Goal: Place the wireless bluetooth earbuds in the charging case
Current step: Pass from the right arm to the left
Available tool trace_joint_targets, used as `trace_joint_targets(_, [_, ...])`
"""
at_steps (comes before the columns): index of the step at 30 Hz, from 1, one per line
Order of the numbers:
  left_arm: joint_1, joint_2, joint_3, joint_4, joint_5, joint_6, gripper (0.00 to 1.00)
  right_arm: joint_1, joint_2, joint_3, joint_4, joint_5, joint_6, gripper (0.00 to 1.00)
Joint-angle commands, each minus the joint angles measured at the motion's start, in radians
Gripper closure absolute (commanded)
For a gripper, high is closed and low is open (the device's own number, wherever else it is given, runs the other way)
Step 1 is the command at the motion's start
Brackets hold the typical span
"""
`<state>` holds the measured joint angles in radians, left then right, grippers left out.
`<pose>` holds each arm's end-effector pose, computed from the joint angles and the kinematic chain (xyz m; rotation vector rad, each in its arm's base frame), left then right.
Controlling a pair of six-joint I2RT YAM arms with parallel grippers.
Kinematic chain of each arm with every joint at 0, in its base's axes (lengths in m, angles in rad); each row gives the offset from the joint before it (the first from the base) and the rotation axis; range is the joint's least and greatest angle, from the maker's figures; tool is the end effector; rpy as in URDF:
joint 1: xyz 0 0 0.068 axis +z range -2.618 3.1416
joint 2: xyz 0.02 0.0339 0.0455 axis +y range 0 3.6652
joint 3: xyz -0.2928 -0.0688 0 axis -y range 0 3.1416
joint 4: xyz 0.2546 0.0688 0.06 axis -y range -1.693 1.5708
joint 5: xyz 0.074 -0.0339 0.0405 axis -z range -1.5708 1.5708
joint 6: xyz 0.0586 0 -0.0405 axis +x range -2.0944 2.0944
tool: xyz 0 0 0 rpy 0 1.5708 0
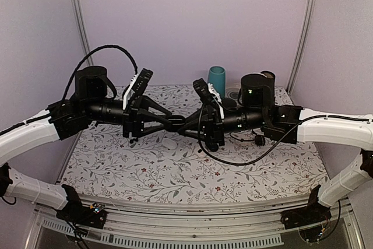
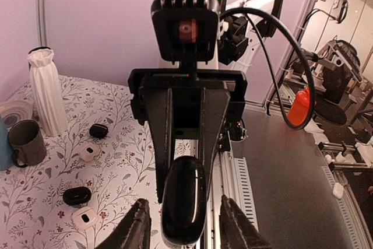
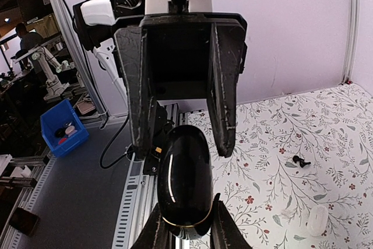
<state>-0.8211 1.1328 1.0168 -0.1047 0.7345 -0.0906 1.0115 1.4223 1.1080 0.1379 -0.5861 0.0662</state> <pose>0.1554 -0.2246 0.3831 1.1884 1.5187 -1.2861 0.1626 0.3209 0.3599 -1.2549 1.4303 1.2706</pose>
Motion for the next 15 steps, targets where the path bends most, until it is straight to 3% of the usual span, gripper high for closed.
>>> trace_joint_targets(1, [-0.017,0.004,0.033,-0.022,0.027,0.007,0.6,-0.011,0.013,0.036,0.003,-0.006,0.01,0.98])
trace_joint_targets(11, [-0.018,0.025,0.038,-0.047,0.015,0.019,0.56,-0.014,0.026,0.047,0.003,-0.022,0.02,0.98])
trace_joint_targets(15, [-0.02,0.028,0.036,-0.04,0.009,0.014,0.66,-0.014,0.029,0.046,0.002,-0.023,0.02,0.98])
